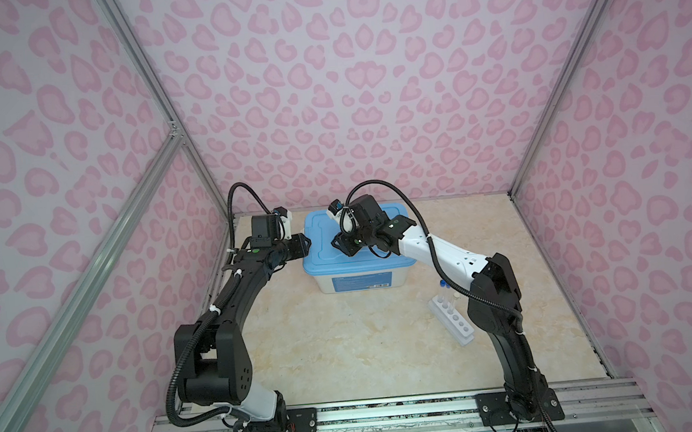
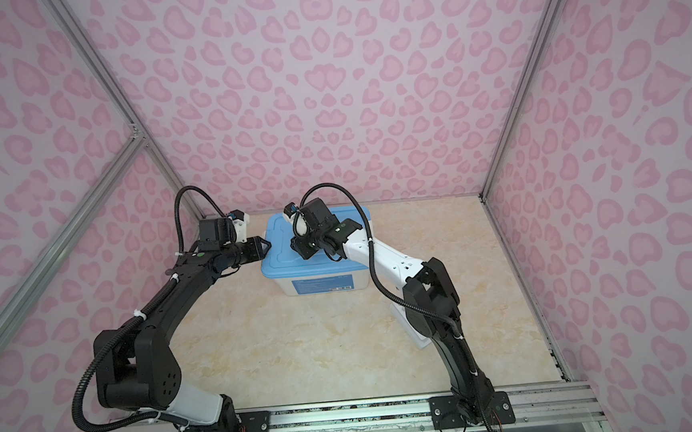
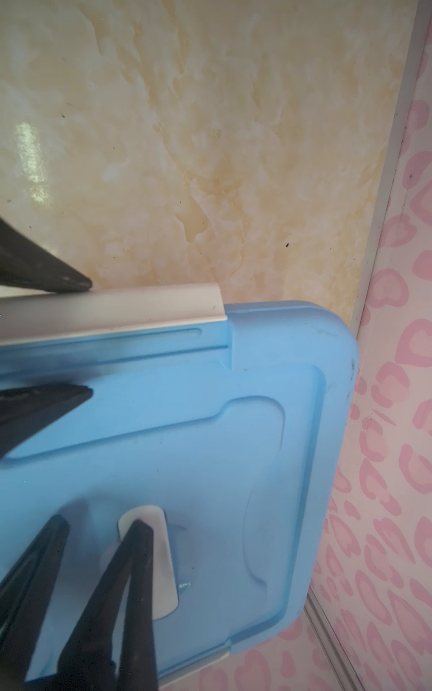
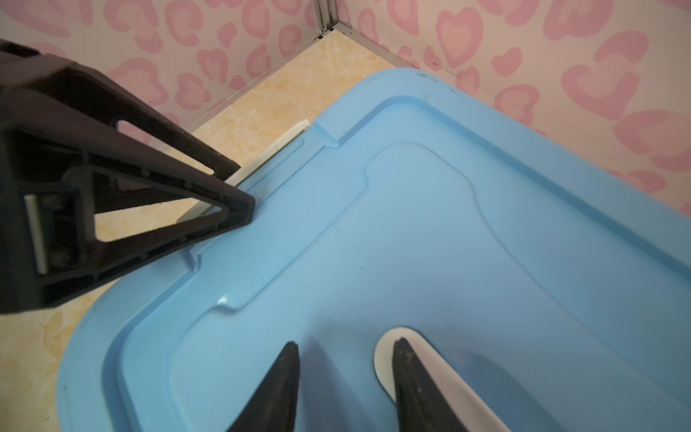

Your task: Organize the chemistry lab equipment

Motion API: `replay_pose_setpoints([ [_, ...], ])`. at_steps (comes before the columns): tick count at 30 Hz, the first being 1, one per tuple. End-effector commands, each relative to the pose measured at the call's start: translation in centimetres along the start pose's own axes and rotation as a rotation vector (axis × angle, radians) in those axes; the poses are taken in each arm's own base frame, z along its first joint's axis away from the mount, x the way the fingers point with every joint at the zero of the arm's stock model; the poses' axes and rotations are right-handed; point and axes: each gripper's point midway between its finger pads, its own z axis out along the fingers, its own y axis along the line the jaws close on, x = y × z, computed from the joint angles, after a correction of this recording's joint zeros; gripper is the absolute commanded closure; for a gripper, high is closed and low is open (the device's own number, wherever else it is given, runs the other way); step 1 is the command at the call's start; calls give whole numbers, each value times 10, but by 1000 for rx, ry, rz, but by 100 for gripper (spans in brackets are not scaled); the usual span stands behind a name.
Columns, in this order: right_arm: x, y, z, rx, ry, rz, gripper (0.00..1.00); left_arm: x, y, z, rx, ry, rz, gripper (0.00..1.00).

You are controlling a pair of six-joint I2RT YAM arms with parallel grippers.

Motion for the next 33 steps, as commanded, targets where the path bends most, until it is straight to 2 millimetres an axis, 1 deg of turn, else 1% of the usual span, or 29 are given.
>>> replay_pose_setpoints([
  [1,51,-2,10,2,178,41,58,0,-4,2,5,13,23,58],
  [22,56,-1,10,-6,179,46,58,4,-7,5,-22,32,45,61],
  [33,55,-2,10,-3,174,49,58,4,-13,6,-46,37,69,63],
])
